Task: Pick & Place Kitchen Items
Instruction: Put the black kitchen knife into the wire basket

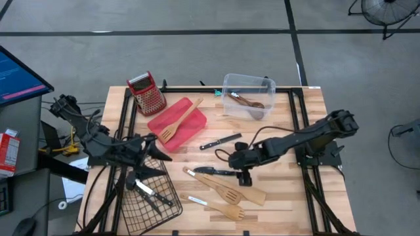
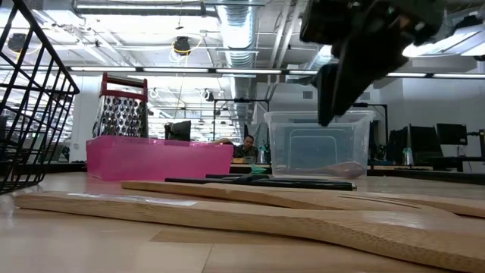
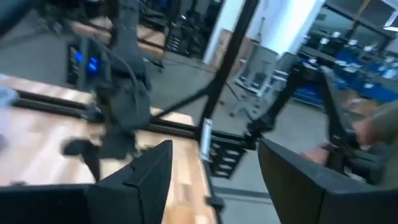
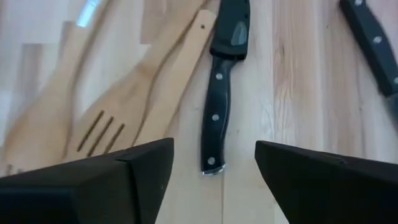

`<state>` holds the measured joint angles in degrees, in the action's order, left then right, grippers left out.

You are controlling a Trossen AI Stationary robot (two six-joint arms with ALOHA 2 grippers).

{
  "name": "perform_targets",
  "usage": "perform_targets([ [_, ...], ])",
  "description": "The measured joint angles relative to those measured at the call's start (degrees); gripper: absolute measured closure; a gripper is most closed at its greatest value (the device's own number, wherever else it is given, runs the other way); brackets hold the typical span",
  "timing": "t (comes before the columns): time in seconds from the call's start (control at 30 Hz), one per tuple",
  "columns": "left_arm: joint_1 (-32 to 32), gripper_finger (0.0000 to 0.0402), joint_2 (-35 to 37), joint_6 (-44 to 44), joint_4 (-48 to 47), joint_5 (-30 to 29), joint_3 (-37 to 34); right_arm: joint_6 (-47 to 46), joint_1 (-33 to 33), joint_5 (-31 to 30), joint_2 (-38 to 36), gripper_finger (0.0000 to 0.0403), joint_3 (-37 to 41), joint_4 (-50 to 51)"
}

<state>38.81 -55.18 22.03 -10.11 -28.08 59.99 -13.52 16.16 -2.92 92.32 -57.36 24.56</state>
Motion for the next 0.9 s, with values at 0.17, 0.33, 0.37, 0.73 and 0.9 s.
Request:
perform_targets([
  [0.17,-0.02,0.0158,-0.33,-1.14,0.28,-4.16,0.0,0.02,0.03,-0.04,4.23,0.0153,-0.01,-1.87],
  [0.33,0.0,0.0147,-0.59,-1.23,0.54,-4.96,-0.02,0.0,0.76,-0.11,8.15,0.0153,-0.02,-4.55],
  [0.37,0.0,0.0147,-0.64,-1.23,0.53,-4.96,-0.02,0.01,0.88,-0.09,9.02,0.0153,-0.04,-5.06],
  [0.73,0.0,0.0148,-0.74,-1.23,0.85,-4.95,-0.02,-5.81,1.15,-6.38,15.32,0.0177,-0.4,-3.49],
  [0.9,0.0,0.0148,-0.74,-1.23,0.84,-4.94,-0.02,-7.53,1.18,-7.13,15.38,0.0288,-0.44,-2.32],
])
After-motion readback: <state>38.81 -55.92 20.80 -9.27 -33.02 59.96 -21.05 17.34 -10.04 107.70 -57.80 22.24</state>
